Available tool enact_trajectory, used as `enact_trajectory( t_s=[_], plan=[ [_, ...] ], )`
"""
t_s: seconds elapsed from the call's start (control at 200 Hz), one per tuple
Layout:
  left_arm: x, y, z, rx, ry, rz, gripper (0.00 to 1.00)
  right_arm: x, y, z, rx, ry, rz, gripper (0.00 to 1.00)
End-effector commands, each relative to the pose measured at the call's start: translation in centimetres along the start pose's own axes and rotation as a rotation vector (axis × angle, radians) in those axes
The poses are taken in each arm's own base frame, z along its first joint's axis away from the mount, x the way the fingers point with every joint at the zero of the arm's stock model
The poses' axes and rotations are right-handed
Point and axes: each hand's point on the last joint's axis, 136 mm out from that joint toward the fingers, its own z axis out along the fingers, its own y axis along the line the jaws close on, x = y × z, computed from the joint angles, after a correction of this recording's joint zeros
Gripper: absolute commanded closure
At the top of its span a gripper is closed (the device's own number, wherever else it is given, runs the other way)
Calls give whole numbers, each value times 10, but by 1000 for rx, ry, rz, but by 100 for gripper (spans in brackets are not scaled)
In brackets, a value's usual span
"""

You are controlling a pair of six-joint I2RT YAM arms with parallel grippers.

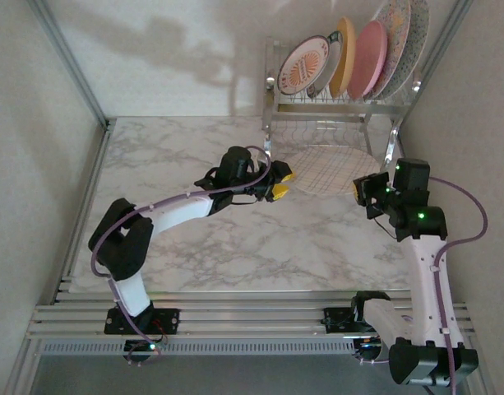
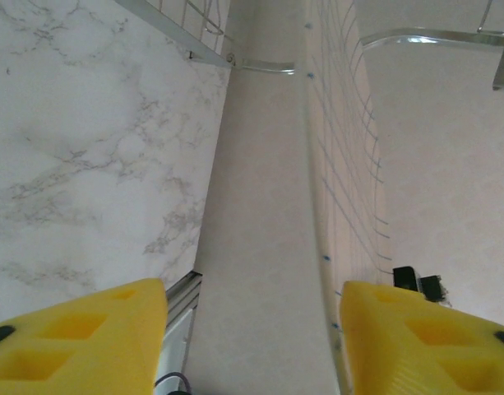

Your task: Unload the plates from the dish rack

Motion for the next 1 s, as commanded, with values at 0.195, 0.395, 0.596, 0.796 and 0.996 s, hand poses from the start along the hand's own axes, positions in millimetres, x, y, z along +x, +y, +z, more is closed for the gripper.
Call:
enact_trajectory(
  t_s=[0.195, 0.395, 0.596, 0.796, 0.996],
  plan=[
    [-7, -28, 11, 90, -5, 40, 65, 9, 28, 15, -106, 64, -4, 100],
    [-7, -30, 12, 101, -4, 46, 100, 8, 24, 21, -73, 65, 0, 100],
    [0, -38, -5, 84, 11, 141, 100, -3, 8, 15, 23, -16, -45, 40],
    [0, -31, -48, 41, -31, 228, 100, -15, -13, -6, 174, -109, -84, 18],
    [13, -14, -93, 7, 18, 301, 100, -17, -25, -3, 218, -122, -18, 17]
  ],
)
